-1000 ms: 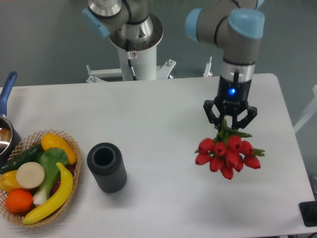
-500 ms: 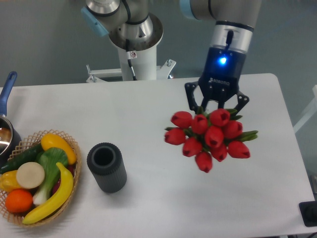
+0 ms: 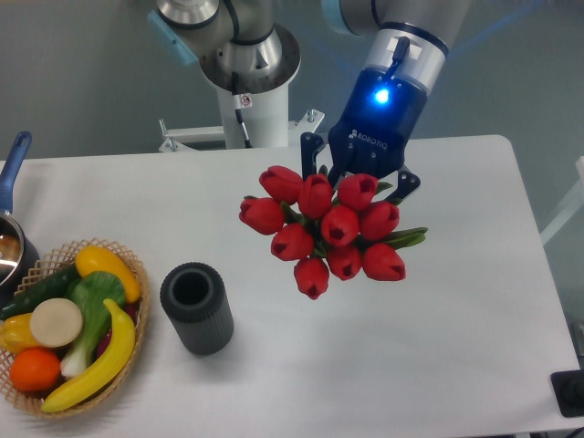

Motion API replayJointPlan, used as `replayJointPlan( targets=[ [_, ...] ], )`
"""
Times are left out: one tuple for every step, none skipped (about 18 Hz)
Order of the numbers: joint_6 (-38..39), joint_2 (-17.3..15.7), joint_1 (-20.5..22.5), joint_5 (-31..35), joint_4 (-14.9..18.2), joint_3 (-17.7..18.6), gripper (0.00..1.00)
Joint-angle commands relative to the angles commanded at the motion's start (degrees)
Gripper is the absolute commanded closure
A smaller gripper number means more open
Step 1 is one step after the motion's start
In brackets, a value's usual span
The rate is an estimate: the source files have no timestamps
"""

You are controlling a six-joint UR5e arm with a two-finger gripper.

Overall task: Pick up the flowers from the table
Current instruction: 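Lift the gripped tulip bouquet up off the table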

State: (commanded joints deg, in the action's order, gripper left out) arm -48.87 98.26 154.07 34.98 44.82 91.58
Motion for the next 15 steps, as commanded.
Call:
replayJointPlan(
  targets=[
    [0.0,0.0,0.0,-0.1,0.0,0.0,0.64],
    [0.0,0.0,0.0,-0.3,0.0,0.0,0.64],
    [0.0,0.0,0.0,-0.5,0.0,0.0,0.64],
    [0.0,0.1,0.0,-0.8,0.0,0.0,0.64],
    [0.0,0.1,0.1,-0.8,0.0,0.0,0.64],
    [0.0,0.0,0.1,-0.8,0.0,0.3,0.64],
    [-0.2,-0.3,0.2,-0.8,0.0,1.0,0.64],
    [-0.3,-0.4,0.4,-1.0,0.0,1.3,0.64],
    [-0.2,-0.4,0.7,-1.2,0.0,1.3,0.64],
    [-0.2,-0.4,0.8,-1.3,0.0,1.3,0.64],
    [-0.2,-0.5,0.9,-1.3,0.0,1.3,0.64],
    [-0.2,-0.6,1.1,-1.3,0.0,1.3,0.64],
    [-0.2,-0.6,1.1,-1.4,0.0,1.3,0.64],
    [0.0,-0.6,1.1,-1.4,0.0,1.2,0.64],
    [0.0,-0.6,1.1,-1.4,0.0,1.1,0.64]
  ],
)
